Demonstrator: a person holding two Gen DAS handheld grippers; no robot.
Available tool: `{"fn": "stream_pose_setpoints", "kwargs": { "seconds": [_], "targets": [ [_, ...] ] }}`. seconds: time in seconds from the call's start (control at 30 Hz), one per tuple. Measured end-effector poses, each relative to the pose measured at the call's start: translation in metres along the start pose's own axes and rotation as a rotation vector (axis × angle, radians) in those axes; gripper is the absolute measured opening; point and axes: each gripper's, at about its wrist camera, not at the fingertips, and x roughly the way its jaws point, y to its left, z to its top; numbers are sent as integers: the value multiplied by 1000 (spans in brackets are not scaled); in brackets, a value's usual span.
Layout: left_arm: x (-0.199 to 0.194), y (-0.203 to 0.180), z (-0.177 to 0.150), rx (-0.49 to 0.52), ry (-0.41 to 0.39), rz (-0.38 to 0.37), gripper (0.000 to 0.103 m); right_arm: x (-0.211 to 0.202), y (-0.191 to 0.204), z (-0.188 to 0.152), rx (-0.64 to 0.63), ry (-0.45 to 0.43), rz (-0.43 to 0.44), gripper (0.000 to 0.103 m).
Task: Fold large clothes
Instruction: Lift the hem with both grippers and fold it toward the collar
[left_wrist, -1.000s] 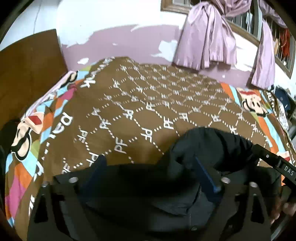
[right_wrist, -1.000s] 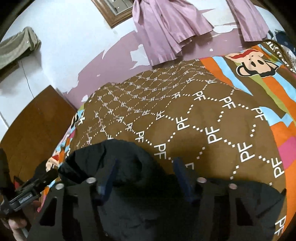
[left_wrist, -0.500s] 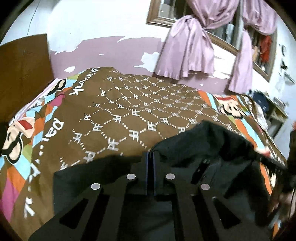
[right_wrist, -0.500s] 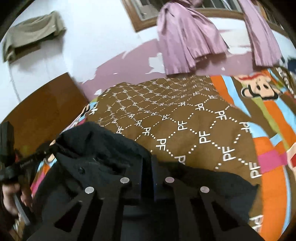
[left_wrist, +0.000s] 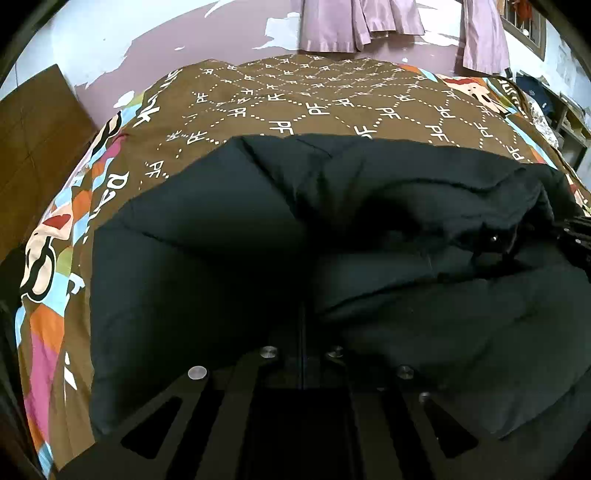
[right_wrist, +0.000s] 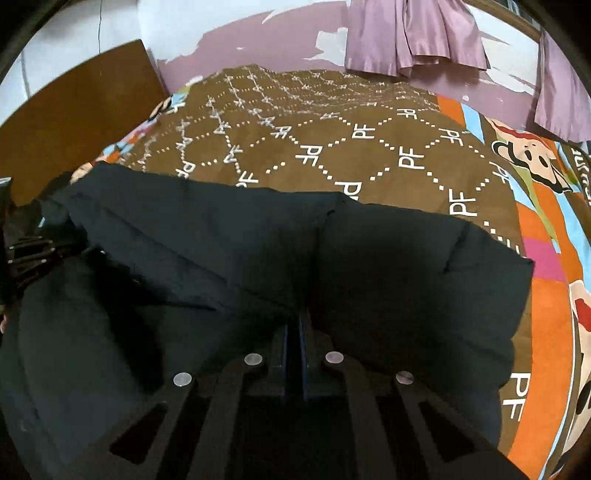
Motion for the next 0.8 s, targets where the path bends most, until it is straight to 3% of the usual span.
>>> {"fn": "stream_pose_setpoints", "kwargs": {
  "seconds": [0.07, 0.2, 0.33, 0.43, 0.53, 0.63, 0.7, 0.8],
  "targets": [
    [-6, 3, -1, -10, -28, -20, 0, -4, 0, -3, -7, -16, -2, 5],
    [-37, 18, -15, -64, -151, -128, 0, -21, -6, -9, 25, -85, 37, 6],
    [-69, 24, -15, -90, -251, -134, 0, -46, -15, -9, 94, -167, 102, 25],
    [-93, 22, 0, -105, -365, -153, 0, -74, -22, 0, 172, -276, 124, 33],
    [-98, 14, 37, -142, -401, -179, 0, -79, -25, 28, 257, -301, 139, 33],
    [-83, 0, 77, -154, -347, -207, 0, -64, -16, 67, 293, -275, 201, 33],
    [-68, -5, 94, -156, -302, -223, 0, -52, -9, 79, 291, -237, 246, 26],
    [-41, -10, 104, -187, -204, -313, 0, -27, 6, 86, 260, -151, 318, 14]
  ]
}}
